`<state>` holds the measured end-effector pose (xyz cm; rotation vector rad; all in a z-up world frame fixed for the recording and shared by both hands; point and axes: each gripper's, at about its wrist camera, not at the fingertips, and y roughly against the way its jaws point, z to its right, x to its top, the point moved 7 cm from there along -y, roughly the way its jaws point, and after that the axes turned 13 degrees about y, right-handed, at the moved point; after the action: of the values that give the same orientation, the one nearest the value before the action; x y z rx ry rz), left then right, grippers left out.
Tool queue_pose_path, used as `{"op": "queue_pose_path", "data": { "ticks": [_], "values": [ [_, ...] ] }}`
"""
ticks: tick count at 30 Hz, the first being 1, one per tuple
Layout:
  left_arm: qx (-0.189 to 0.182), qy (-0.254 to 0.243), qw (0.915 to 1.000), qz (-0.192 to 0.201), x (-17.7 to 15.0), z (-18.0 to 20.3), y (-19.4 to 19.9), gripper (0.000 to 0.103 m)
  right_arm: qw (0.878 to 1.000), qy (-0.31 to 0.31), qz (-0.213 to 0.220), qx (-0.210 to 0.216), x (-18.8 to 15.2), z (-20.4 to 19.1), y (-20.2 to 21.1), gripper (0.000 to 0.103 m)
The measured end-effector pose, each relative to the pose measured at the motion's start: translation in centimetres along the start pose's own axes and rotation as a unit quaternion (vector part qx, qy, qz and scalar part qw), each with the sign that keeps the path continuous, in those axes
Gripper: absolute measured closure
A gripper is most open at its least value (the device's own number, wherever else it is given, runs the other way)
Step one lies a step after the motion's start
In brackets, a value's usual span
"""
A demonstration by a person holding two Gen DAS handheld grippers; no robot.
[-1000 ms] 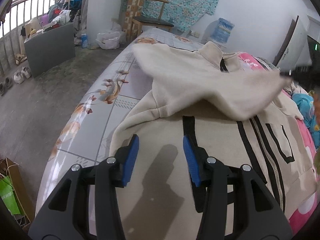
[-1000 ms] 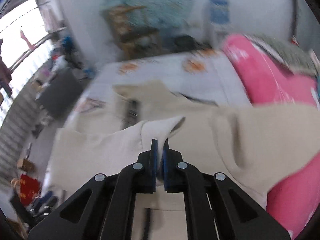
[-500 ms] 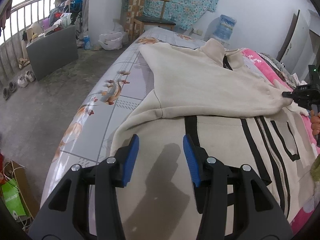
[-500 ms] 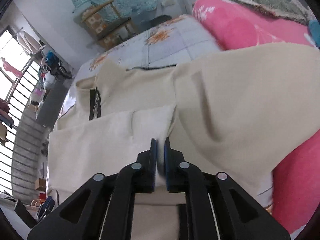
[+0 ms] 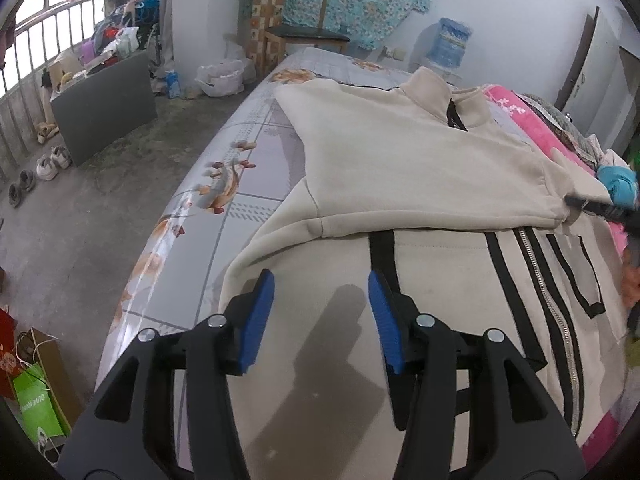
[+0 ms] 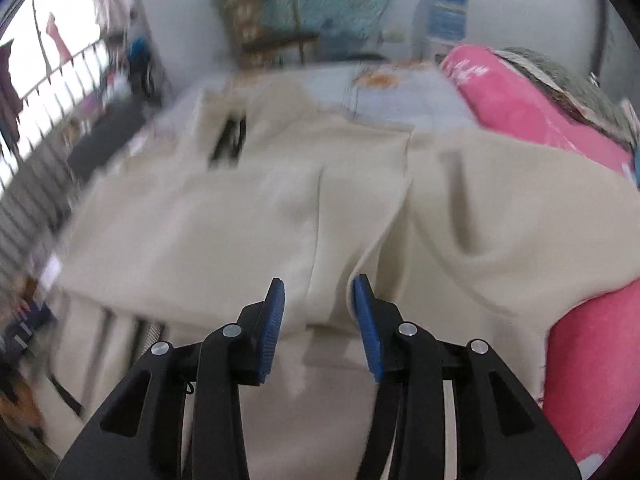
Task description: Fold large clothes
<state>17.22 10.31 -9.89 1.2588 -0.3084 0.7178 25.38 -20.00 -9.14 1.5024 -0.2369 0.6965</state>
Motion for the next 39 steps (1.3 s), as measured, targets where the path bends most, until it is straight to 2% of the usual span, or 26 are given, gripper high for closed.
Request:
{"op": "queue_pose_path", "data": {
  "ticks": [2,4,7,10,12,15,17,20,24,26,30,39],
  "values": [
    [-0.005,0.009,0.9999,-0.009,0.2,0.0,0.1,0.050,1.000,0.021,-0.005,-0.023,-0.4,-0.2,-0.4,0.065],
    [-0.008,0.023,0.9996,-0.013,0.4,0.0,0.5,0.043,0.999,0.023,-0.013,-0.047,-0.2,-0.4,0.6,0.064],
    [-0.002,0.028,0.9996,0.000,0.9,0.4,1.4,0.034,0.998,0.027,0.025,-0.056,1.1,-1.5,3.2,0.061],
    [0.010,0.025,0.9996,0.005,1.1,1.0,1.8,0.033,0.995,0.045,0.061,-0.061,2.7,-2.9,5.3,0.054],
    [0.015,0.025,0.9996,0.005,1.3,1.3,2.1,0.033,0.990,0.055,0.087,-0.092,3.5,-3.4,6.9,0.053],
    [0.018,0.022,0.9996,0.008,1.4,1.8,2.3,0.032,0.981,0.051,0.136,-0.129,4.6,-3.4,9.4,0.043],
    [0.018,0.019,0.9996,0.006,1.1,2.3,2.2,0.032,0.982,0.044,0.150,-0.107,5.3,-3.9,9.4,0.038],
    [0.019,0.015,0.9997,-0.001,0.9,3.1,1.6,0.032,0.990,0.075,0.112,-0.047,5.7,-6.5,5.5,0.036],
    [0.015,0.002,0.9999,-0.003,0.2,4.2,1.2,0.032,0.995,0.081,0.062,-0.006,5.3,-8.5,0.0,0.031],
    [0.016,-0.006,0.9998,-0.005,-0.2,4.6,1.0,0.032,0.996,0.078,0.052,-0.005,5.3,-8.5,-1.7,0.026],
    [0.018,-0.021,0.9996,-0.009,-0.7,5.3,0.6,0.031,0.998,0.059,0.024,0.002,5.3,-8.1,-4.7,0.006],
    [0.011,-0.017,0.9997,-0.014,-0.9,5.2,0.3,0.030,0.998,0.058,0.021,0.006,5.0,-8.6,-5.3,0.005]
  ]
}}
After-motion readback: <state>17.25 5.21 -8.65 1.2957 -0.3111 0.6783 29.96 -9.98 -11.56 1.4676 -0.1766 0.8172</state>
